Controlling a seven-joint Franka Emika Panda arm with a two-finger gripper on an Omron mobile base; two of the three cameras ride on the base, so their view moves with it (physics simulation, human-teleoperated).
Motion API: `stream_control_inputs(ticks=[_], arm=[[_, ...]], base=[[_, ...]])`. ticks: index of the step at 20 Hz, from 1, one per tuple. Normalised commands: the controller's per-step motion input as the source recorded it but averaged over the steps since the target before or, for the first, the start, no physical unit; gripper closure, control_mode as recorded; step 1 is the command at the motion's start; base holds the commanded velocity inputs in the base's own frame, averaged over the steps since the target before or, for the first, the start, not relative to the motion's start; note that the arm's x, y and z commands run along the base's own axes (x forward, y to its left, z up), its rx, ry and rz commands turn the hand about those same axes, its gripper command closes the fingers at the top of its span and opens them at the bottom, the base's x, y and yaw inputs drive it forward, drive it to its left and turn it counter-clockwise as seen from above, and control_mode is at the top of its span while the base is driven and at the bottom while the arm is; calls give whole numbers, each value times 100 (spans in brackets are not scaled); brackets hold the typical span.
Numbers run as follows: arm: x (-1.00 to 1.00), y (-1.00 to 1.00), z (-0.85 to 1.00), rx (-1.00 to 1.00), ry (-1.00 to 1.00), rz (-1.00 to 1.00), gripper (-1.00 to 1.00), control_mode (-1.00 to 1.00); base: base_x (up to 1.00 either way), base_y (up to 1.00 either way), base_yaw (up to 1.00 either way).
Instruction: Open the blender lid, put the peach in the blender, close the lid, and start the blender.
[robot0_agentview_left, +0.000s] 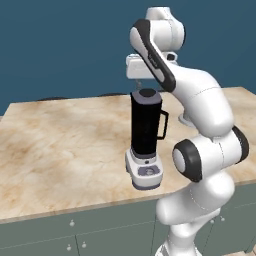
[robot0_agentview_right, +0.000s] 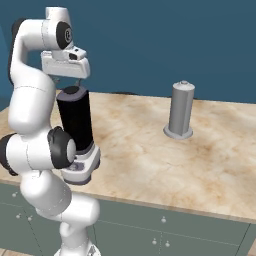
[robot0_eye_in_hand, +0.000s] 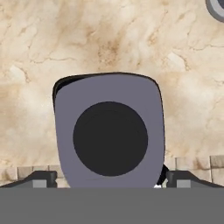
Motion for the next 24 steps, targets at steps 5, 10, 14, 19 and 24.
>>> stream_control_inputs(ticks=[5, 10, 14, 19, 24], arm=[[9, 0, -39, 0, -14, 0, -100, -100], [31, -1, -44, 0, -13, 1, -100, -100], [14, 0, -42, 0, -10, 3, -100, -100], [0, -7, -41, 3, -10, 5, -100, -100], [-1, -13, 4, 3, -13, 5, -100, -100]], base=[[0, 0, 0], [0, 0, 0], [0, 0, 0], [0, 0, 0], [0, 0, 0]])
